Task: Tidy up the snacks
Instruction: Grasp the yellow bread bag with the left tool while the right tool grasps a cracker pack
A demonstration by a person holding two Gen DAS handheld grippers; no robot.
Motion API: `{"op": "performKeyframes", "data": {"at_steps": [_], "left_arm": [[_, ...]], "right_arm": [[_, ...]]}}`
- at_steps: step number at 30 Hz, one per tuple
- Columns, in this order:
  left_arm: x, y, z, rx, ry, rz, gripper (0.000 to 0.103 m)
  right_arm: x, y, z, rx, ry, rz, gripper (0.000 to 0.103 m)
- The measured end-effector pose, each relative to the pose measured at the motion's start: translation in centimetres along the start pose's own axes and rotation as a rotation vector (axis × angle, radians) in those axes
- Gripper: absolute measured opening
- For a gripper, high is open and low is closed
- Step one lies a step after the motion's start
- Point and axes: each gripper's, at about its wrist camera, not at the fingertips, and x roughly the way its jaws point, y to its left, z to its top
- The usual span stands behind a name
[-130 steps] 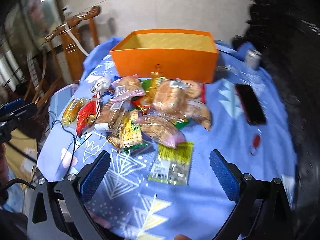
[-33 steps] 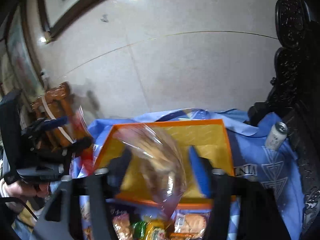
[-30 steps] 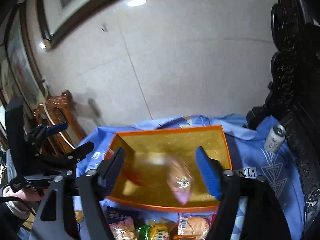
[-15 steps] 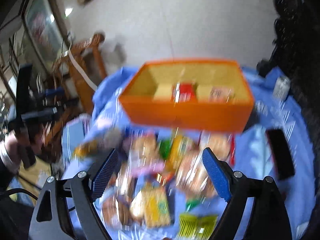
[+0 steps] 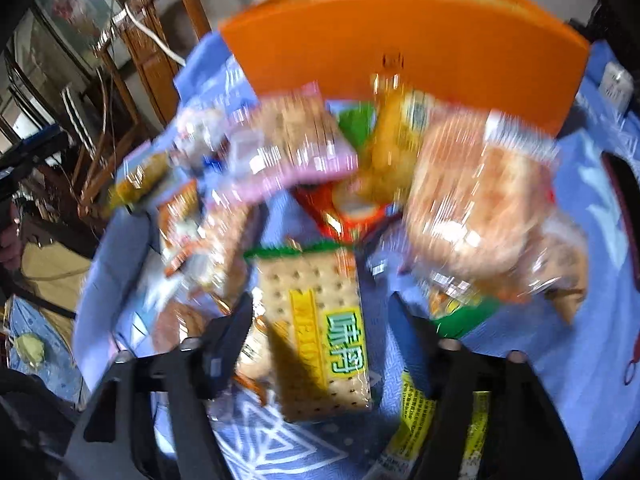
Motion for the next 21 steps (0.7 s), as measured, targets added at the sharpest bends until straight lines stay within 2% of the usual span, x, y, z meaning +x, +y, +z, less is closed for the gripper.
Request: {"op": "performKeyframes", "data": {"at_steps": [2, 13, 18, 21], "left_arm": [[1.0, -0.3, -0.5, 0.027, 0.016, -0.009, 0.099], [10.8, -1.3, -1.9, 0.197, 0.158, -0.037, 0.099], [14.1, -1.1, -2.6, 0.239, 0.233, -0.090, 0.099], [14.5, -1.0, -2.9, 0.224, 0.229, -0.141, 0.097]], "right_arm": [[0.1, -0.2, -0.4, 0.005, -0.008, 0.021, 0.047], [-3.4, -1.1, -0.5, 0.059, -0.034, 0.019, 0.047], [-4.7, -1.1, -0.3, 0.085, -0.054, 0.019, 0.047], [-5.4, -1.7, -0.5, 0.110, -0.064, 0.011, 0.047]]}}
